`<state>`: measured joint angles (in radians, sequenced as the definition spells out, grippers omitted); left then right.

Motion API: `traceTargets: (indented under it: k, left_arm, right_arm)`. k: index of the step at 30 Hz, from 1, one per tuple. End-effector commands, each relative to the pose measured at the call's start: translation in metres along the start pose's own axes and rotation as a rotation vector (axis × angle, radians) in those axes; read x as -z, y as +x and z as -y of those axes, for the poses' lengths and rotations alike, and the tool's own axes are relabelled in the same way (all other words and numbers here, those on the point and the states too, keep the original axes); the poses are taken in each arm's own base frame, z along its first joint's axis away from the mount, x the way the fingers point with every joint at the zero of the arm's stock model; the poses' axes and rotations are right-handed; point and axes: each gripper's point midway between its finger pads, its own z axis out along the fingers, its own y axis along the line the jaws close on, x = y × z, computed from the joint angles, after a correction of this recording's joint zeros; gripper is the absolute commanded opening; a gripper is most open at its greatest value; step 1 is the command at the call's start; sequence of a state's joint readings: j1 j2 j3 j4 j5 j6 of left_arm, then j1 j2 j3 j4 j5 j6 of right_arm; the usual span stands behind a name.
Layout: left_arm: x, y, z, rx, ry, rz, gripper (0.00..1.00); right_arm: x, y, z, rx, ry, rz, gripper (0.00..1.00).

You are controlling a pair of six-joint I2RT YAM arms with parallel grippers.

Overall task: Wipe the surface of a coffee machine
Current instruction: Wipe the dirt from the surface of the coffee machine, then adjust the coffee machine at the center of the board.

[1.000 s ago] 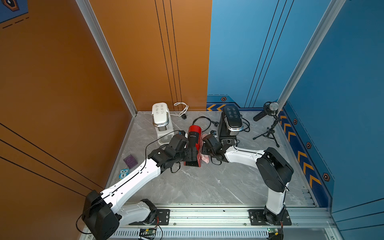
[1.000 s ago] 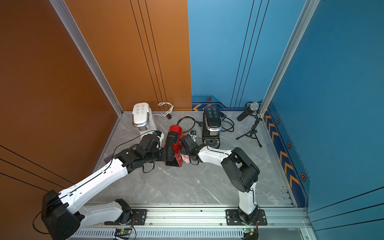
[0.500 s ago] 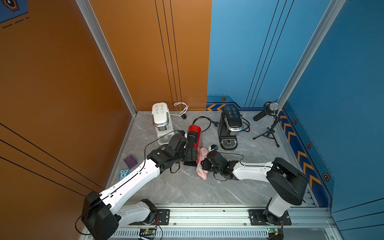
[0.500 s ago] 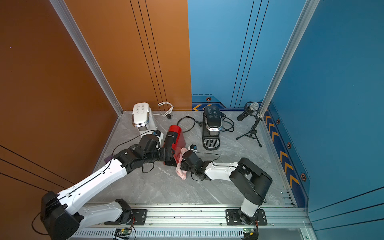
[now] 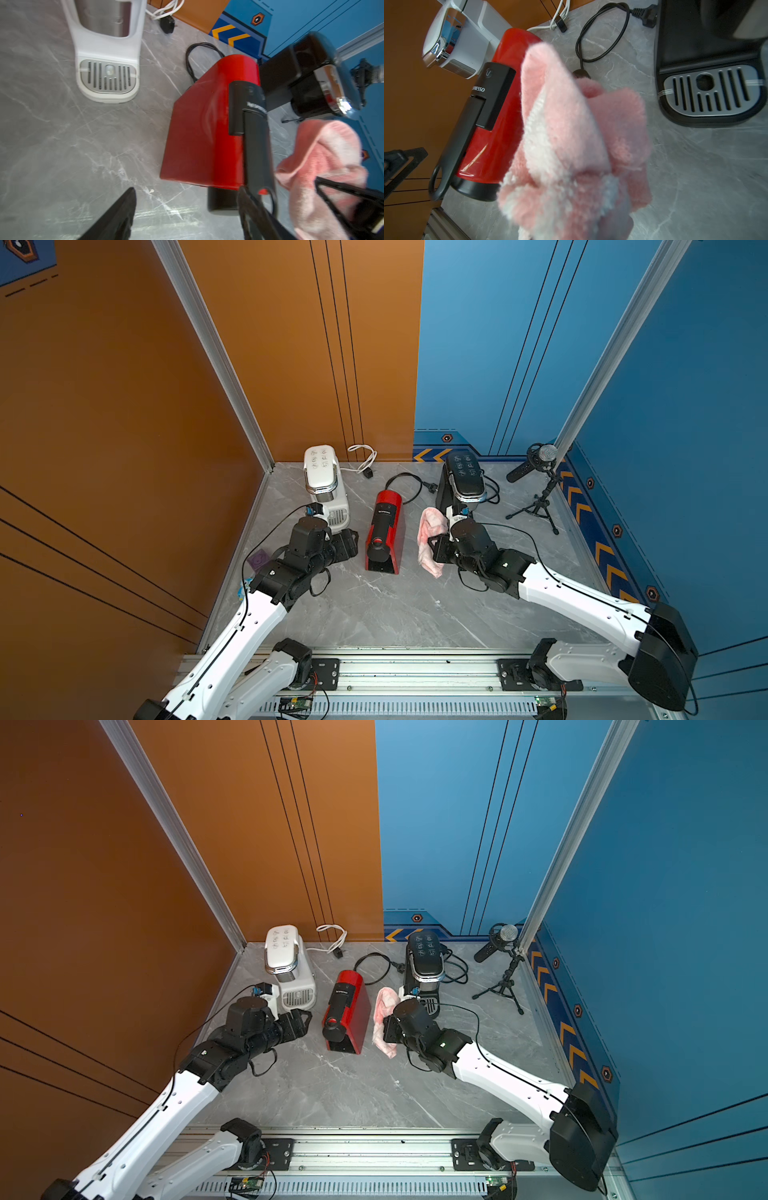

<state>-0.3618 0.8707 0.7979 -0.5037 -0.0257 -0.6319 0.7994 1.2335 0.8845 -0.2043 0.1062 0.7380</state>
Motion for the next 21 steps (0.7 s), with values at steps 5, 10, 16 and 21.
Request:
traceTargets:
  k: [5, 10, 16, 21]
  left_arm:
    - [-0.04, 0.029, -0.035, 0.071, -0.146, -0.108, 0.03]
    - [-0.085, 0.039, -0.033, 0.081, -0.111, -0.142, 0.0]
    - [-0.135, 0.057, -0.033, 0.117, -0.059, -0.133, 0.0]
    - [-0.158, 0.07, -0.037, 0.107, -0.068, -0.153, 0.0]
  right_arm:
    - [0.009, 0.018, 0.02, 0.052, 0.046, -0.059, 0.0]
    - [0.018, 0.011, 0.014, 0.051, 0.016, -0.041, 0.0]
    - [0.03, 0.006, 0.017, 0.062, 0.021, -0.035, 0.0]
    - [0.036, 0.004, 0.026, 0.063, 0.036, -0.025, 0.0]
